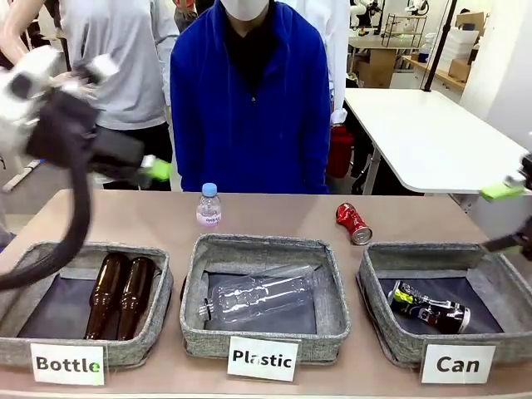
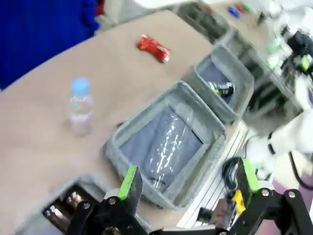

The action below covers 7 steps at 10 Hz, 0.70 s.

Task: Sort the can waste into the basket.
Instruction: Pick up the can waste from the table and place it in the right Fabric basket.

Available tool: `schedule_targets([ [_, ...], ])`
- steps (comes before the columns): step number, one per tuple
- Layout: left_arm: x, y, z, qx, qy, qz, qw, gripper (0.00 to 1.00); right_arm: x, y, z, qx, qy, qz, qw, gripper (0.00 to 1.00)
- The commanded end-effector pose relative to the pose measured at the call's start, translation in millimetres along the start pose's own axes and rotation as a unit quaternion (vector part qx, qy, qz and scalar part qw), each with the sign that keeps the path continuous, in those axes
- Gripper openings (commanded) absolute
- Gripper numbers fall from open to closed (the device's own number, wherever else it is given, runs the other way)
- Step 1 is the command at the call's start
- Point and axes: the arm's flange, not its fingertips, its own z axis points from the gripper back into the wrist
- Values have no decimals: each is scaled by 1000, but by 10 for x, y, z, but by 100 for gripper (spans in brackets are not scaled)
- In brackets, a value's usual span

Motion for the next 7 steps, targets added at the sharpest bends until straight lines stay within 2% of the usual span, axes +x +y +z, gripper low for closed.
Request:
schedule_targets([
  [1,-665,151,475,-11,-114,97,989,100,109,-127,-283,71,-17,-61,995,100],
  [2,-1058,259,727,-30,-189,140,972,100,167,-168,-226,86,-29,-84,992,100],
  [3,-1462,375,980,-32,-285,159,945,100,225,-209,-130,109,-24,-103,988,100],
  [4,-1800,435,1159,9,-332,207,920,100,240,-264,-45,103,-44,-103,988,100],
  [5,-1957,579,1381,14,-330,218,918,100,304,-281,59,91,-72,-94,989,100],
  [6,-2292,667,1429,64,-315,279,905,100,257,-376,196,73,-88,-85,990,100],
  [7,-2427,787,1475,55,-245,307,918,100,372,-300,42,93,-39,-94,990,100],
])
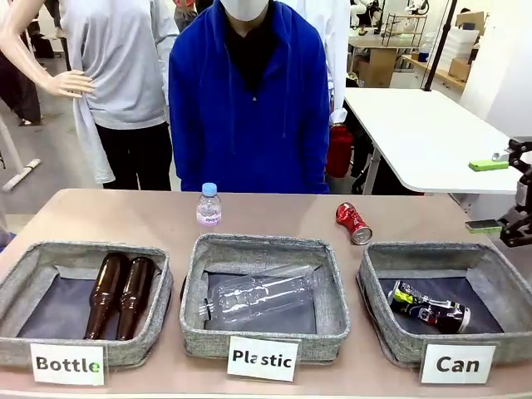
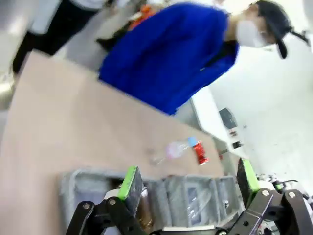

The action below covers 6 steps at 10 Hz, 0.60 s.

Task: Sort the can waste into the basket.
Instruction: Pick up the can waste from the table and place it in the right Fabric basket.

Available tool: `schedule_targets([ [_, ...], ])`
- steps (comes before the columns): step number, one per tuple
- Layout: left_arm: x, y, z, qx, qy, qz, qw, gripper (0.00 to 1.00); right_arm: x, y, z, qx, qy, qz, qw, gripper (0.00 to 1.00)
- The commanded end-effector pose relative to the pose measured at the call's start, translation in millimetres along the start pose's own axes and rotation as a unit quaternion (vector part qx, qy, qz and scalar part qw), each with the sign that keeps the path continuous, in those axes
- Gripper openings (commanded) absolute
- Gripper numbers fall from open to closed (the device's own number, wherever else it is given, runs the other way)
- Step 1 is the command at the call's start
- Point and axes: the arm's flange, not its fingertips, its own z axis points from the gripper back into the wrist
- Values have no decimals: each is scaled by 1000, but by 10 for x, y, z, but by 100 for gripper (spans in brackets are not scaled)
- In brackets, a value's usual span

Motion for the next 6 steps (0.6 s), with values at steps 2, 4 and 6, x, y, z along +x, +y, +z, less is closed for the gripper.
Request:
schedule_targets([
  [2,1,-305,-191,-34,-13,-20,999,100,-19,26,-143,1,27,0,1000,100],
  [4,1,-305,-191,-34,-13,-20,999,100,-19,26,-143,1,27,0,1000,100],
  [6,1,-305,-191,-34,-13,-20,999,100,-19,26,-143,1,27,0,1000,100],
])
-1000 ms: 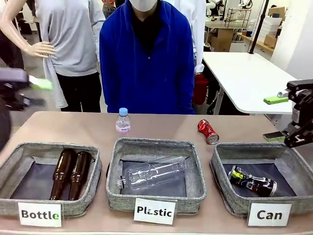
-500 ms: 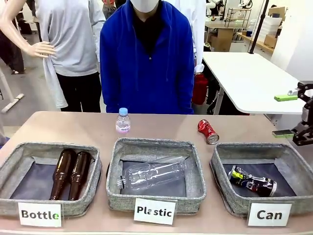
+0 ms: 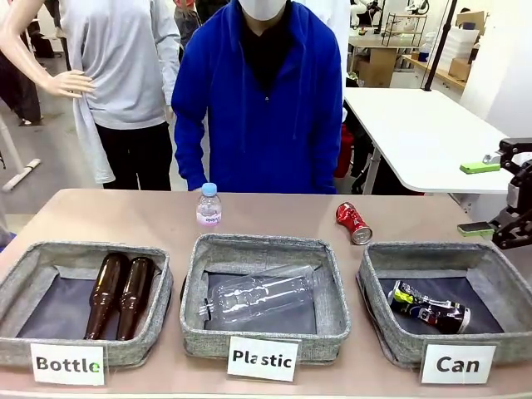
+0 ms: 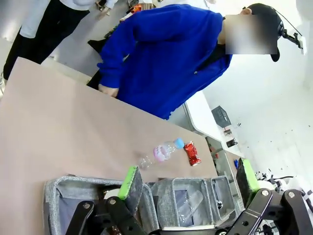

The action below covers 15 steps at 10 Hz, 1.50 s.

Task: Sort the can waste into the basket.
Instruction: Pick up the can waste from the table and place it in the right Fabric basket.

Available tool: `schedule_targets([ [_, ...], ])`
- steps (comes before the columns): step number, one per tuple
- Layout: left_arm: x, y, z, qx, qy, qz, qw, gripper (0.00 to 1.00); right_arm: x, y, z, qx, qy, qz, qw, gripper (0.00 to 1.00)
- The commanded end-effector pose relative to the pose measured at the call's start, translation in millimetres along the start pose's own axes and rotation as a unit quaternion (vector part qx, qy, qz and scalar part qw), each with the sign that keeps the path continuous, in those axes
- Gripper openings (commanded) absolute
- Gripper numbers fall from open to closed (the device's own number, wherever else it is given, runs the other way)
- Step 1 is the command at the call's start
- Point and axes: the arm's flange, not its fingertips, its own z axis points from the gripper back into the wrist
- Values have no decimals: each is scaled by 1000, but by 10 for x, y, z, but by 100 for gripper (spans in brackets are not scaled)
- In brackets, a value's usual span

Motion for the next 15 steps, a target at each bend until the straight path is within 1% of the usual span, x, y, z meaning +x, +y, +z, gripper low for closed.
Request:
schedule_targets([
  [1,7,39,11,-3,-8,3,1000,100,-1,9,-19,3,3,-1,1000,100],
  [7,7,39,11,-3,-8,3,1000,100,0,0,0,0,0,0,1000,100],
  [8,7,39,11,-3,-8,3,1000,100,-2,-14,-163,-149,-37,-39,987,100],
  [9,7,39,11,-3,-8,3,1000,100,101,163,-440,-271,-111,-51,955,100],
  [10,7,39,11,-3,-8,3,1000,100,226,370,-661,-370,-171,-42,912,100],
  [11,7,39,11,-3,-8,3,1000,100,401,535,-820,-461,-208,-42,861,100],
  [12,7,39,11,-3,-8,3,1000,100,636,665,-939,-527,-288,-56,797,100],
  [13,7,39,11,-3,-8,3,1000,100,771,724,-1047,-562,-289,-38,774,100],
  [14,7,39,11,-3,-8,3,1000,100,887,745,-1123,-591,-278,-23,757,100],
  [15,7,39,11,-3,-8,3,1000,100,989,751,-1156,-609,-258,-13,750,100],
])
